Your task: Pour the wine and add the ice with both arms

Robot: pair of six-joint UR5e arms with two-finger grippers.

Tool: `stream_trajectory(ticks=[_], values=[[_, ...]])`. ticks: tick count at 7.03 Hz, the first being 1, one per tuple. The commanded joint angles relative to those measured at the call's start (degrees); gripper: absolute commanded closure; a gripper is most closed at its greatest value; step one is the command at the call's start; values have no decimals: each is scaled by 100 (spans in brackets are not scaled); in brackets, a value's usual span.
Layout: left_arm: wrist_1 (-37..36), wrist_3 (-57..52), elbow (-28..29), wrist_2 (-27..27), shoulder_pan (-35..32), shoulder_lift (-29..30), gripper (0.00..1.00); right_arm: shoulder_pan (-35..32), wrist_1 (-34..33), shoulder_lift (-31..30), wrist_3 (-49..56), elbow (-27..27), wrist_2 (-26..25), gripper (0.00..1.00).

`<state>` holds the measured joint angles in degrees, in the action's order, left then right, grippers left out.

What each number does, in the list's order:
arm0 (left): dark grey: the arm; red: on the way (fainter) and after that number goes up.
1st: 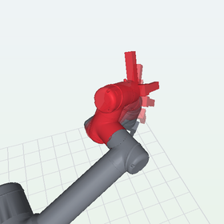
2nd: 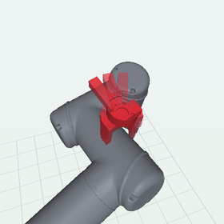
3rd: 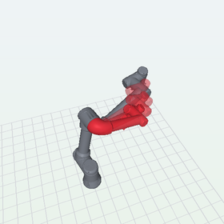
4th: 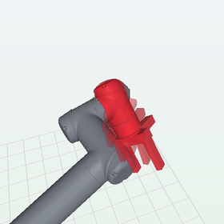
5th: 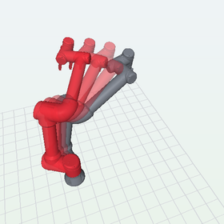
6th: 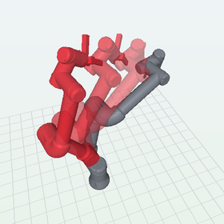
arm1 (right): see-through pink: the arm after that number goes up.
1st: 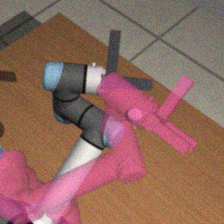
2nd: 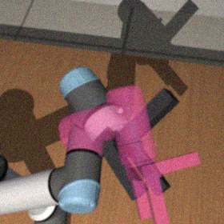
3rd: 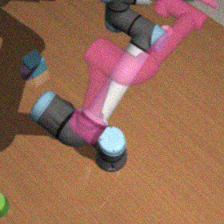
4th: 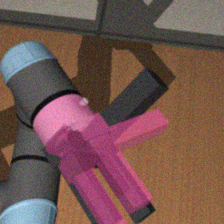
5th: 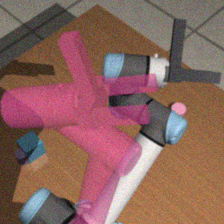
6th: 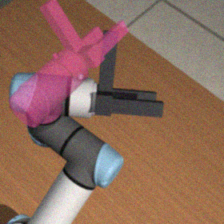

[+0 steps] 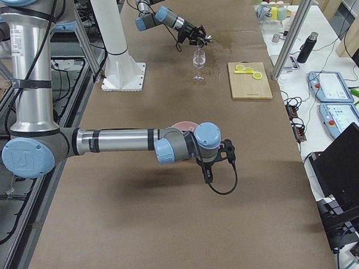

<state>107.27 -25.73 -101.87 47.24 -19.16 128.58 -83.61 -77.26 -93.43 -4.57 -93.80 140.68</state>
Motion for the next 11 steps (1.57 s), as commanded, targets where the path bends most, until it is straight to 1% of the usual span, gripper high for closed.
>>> stream_trajectory(ticks=[1, 4, 6, 7, 9, 10, 11], values=[[-22, -247, 0, -22, 9, -25, 100, 2, 0, 0, 0, -6, 29, 0], [-136, -643, 0, -57, -9, -26, 100, 2, 9, 9, 0, -15, 38, 0], [-548, -705, -17, -179, 8, 9, 100, 2, 9, 35, 0, -42, 29, 0], [-576, -1010, -26, -198, 9, 27, 100, 2, 9, 26, 0, -42, 29, 0], [-506, -1013, -61, -259, 0, 36, 100, 2, 9, 35, 0, -42, 29, 0], [-71, -82, -96, -251, -35, 19, 100, 2, 9, 35, 0, -33, 29, 0], [752, 1563, 8, -242, -44, -391, 100, 2, 9, 35, 0, -7, 29, 0]])
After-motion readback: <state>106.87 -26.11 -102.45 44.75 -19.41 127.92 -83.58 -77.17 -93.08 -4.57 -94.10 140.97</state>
